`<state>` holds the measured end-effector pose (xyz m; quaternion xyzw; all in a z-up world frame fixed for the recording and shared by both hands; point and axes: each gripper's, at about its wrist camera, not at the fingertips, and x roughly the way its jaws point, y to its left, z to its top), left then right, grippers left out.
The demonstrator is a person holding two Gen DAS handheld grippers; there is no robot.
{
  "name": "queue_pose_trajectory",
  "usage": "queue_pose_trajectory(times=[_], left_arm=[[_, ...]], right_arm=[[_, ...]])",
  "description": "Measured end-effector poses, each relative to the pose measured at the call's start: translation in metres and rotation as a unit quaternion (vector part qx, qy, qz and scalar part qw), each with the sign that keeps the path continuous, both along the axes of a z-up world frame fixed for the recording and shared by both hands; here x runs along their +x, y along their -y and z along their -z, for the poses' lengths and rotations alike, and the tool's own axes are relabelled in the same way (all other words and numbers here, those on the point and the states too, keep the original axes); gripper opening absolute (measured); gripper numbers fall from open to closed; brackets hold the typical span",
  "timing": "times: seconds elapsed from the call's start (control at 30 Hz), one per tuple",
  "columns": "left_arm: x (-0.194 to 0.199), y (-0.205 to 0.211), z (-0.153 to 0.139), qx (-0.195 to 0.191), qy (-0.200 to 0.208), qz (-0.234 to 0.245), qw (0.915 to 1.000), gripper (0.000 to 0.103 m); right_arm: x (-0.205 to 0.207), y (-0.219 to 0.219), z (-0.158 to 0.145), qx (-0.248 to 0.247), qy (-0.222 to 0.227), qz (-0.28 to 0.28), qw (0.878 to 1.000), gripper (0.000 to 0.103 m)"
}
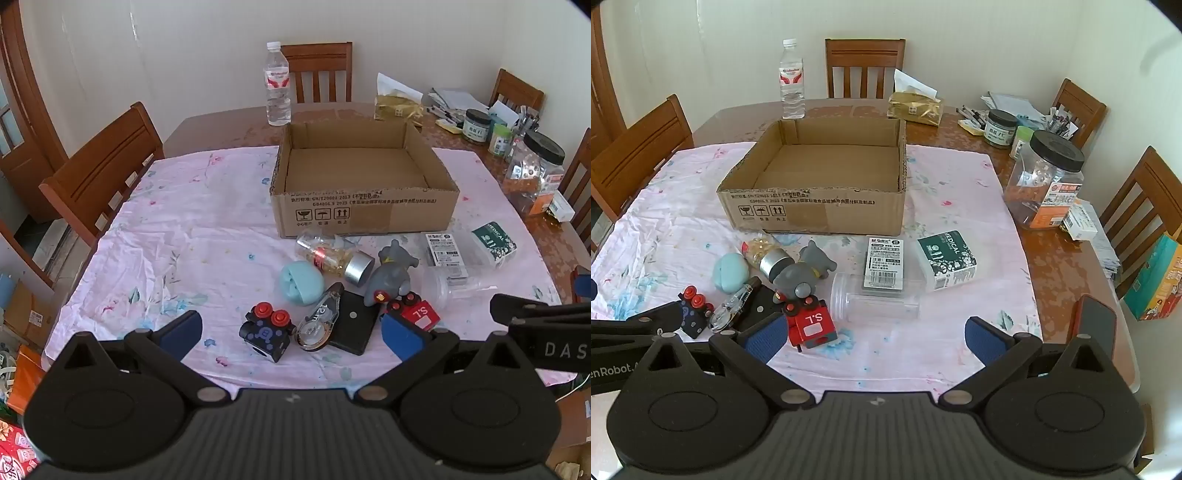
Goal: Organize rigid objects
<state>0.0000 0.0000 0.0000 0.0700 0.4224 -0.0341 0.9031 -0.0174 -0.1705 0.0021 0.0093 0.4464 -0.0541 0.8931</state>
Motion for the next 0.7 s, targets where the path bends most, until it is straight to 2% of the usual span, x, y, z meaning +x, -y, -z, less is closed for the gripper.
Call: queue_pose_trajectory(times=[0.13, 0.17, 0.7], left_arm=[[0.0003, 0.0033, 0.0011, 0.002, -0.004, -0.002, 1.0000, 0.103], [0.0014, -0.0008, 0.0004, -0.013, -0.008, 0.000, 0.9999, 0.103], [0.0018, 0.0000, -0.0037, -0.009, -0.003, 0.000, 1.0000, 0.103]], right_arm=[[-0.0011, -0.0005, -0.0005, 0.004, -0.001, -0.002, 1.000, 0.103], [-0.0014, -0.0004, -0.0005, 0.004, -0.001, -0.003, 1.000, 0.103], [0.0020, 0.0015, -0.0029, 0.004, 0.002, 0.000, 1.000, 0.103]])
